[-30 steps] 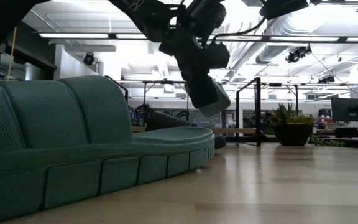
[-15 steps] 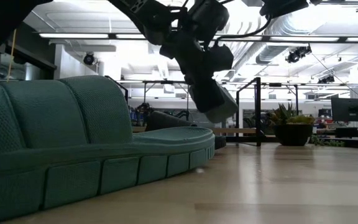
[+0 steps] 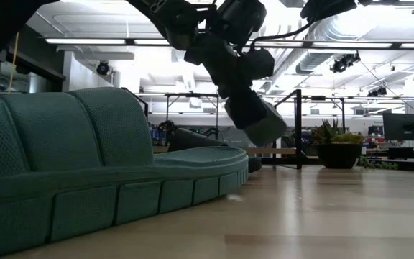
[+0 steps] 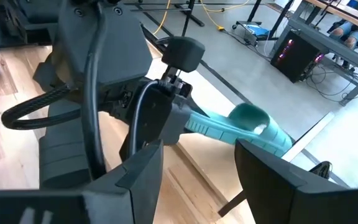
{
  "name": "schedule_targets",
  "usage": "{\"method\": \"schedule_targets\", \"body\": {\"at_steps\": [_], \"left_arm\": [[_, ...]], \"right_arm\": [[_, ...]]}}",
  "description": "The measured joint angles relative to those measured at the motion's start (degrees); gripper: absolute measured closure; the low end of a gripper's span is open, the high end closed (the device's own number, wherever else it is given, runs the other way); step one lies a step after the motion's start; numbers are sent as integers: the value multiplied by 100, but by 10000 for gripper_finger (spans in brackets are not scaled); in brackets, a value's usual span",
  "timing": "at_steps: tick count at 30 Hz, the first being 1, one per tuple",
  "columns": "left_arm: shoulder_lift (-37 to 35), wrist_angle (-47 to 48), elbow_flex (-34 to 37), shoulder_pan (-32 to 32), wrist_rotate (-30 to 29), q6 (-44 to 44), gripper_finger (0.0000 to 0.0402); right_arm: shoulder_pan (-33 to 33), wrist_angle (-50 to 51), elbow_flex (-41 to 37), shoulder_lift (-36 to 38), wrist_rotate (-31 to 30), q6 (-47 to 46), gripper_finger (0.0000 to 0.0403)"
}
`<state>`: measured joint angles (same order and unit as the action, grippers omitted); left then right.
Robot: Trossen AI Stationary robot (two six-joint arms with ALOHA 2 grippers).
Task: Pick and place slides into the shelf
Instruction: Put the right blue slipper on the shelf
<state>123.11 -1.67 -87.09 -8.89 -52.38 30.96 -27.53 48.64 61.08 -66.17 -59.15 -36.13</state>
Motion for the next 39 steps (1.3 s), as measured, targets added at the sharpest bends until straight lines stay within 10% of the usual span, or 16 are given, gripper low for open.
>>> {"method": "schedule_targets", "body": {"at_steps": [19, 39], "left_arm": [[-7, 89, 0, -46, -533, 29, 225], [-11, 2095, 4, 111, 362, -1540, 36]], "right_arm": [[0, 0, 0, -2, 111, -9, 213], [0, 2, 0, -2, 283, -12, 213]]}}
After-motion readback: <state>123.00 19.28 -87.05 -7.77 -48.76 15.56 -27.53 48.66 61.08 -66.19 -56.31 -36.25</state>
